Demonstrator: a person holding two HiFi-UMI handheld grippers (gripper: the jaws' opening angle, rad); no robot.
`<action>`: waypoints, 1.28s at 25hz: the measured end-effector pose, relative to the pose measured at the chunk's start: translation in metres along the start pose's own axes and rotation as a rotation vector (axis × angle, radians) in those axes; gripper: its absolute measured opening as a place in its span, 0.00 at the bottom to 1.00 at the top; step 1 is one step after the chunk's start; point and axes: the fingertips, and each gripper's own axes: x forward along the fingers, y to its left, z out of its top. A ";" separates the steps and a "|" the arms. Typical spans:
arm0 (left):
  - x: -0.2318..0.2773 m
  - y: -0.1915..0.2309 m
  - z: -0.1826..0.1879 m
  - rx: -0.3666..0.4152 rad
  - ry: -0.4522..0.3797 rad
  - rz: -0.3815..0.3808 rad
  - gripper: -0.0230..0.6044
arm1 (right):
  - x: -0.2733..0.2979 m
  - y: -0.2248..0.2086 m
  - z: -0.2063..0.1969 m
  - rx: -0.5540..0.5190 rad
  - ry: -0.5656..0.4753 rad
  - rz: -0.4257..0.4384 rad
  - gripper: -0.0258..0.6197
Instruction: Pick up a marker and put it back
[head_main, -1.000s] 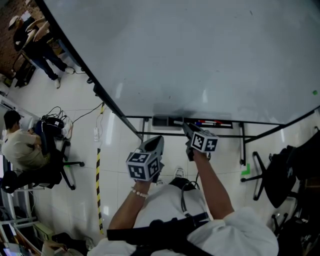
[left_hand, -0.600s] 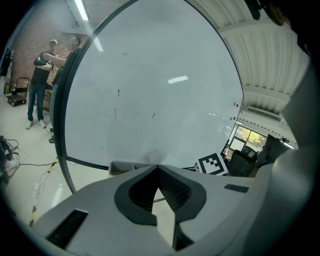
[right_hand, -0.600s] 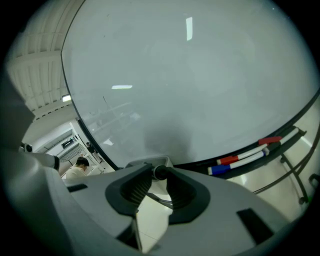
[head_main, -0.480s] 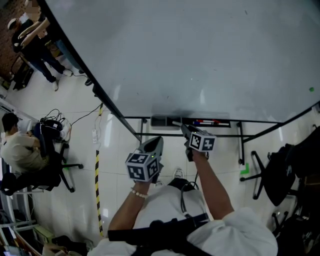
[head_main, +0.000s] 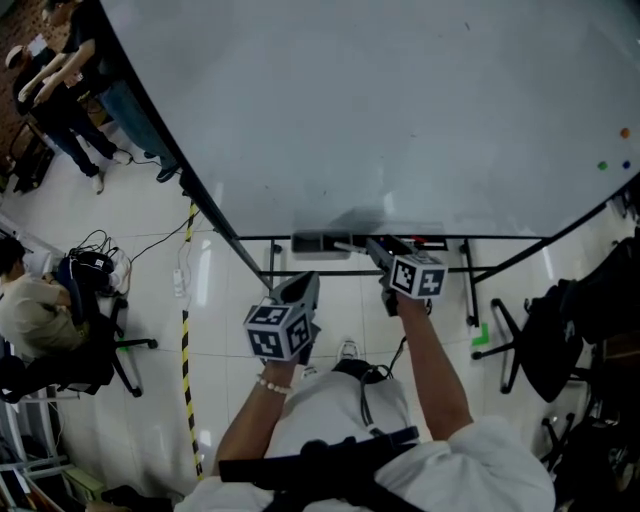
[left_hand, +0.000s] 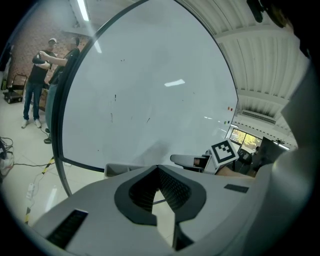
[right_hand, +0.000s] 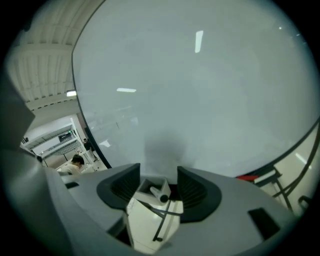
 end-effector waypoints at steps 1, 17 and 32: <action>-0.001 -0.001 0.001 0.000 -0.006 -0.004 0.02 | -0.008 0.008 0.014 -0.022 -0.025 0.016 0.45; -0.055 -0.035 0.002 0.041 -0.073 -0.063 0.02 | -0.119 0.103 0.032 -0.117 -0.186 0.103 0.04; -0.086 -0.127 -0.075 0.014 -0.098 0.051 0.02 | -0.211 0.097 -0.089 -0.135 -0.049 0.245 0.04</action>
